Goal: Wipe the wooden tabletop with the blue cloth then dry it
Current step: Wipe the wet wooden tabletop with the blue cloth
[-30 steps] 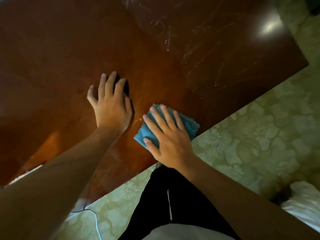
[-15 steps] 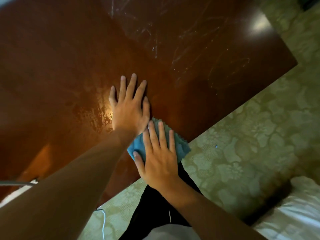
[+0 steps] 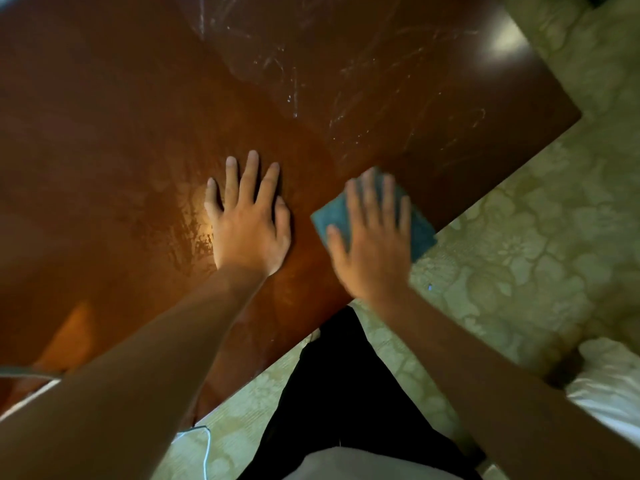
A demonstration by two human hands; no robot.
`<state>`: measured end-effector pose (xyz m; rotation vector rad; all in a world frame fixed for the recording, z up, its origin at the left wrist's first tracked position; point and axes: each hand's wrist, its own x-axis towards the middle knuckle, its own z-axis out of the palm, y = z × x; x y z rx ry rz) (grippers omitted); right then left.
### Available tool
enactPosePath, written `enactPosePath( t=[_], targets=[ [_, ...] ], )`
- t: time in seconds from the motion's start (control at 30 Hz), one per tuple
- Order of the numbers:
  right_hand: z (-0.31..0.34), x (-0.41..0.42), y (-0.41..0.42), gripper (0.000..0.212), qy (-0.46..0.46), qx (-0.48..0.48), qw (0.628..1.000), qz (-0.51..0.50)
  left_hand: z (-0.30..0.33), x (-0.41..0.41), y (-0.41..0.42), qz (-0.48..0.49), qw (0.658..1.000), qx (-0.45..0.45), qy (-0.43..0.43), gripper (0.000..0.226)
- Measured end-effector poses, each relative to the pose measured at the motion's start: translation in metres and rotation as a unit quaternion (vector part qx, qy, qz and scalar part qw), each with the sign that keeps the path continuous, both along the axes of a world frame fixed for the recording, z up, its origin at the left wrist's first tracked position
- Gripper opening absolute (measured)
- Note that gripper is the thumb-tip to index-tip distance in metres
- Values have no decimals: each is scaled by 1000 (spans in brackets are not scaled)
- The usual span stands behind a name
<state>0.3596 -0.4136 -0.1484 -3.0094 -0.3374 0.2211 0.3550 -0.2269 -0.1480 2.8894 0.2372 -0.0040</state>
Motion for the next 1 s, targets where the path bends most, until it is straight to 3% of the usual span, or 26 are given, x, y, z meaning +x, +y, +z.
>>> enactPosePath(
  t=[0.1, 0.23, 0.4, 0.53, 0.67, 0.77, 0.83, 1.0],
  targets=[
    [-2, -34, 19, 70, -2, 25, 996, 88, 0, 0, -1, -1, 1000, 5, -4, 54],
    [-2, 2, -17, 67, 6, 25, 987, 156, 0, 0, -1, 0, 1000, -3, -11, 52],
    [7, 83, -81, 74, 19, -32, 999, 21, 0, 0, -4, 4, 1000, 0, -16, 52],
    [3, 67, -48, 72, -6, -11, 999, -36, -3, -1, -3, 4, 1000, 1, -30, 51],
    [-3, 14, -11, 68, -26, 25, 994, 102, 1, 0, -4, 6, 1000, 6, -28, 51],
    [-4, 26, -34, 65, -30, 43, 984, 168, 6, 2, -9, 13, 1000, 10, -17, 51],
    [-2, 62, -66, 68, -14, 19, 990, 136, 9, 4, -16, 30, 1000, 6, 5, 52],
    [9, 137, -127, 71, 2, 4, 997, -80, 19, 16, -49, 6, 999, -16, 29, 55]
  ],
)
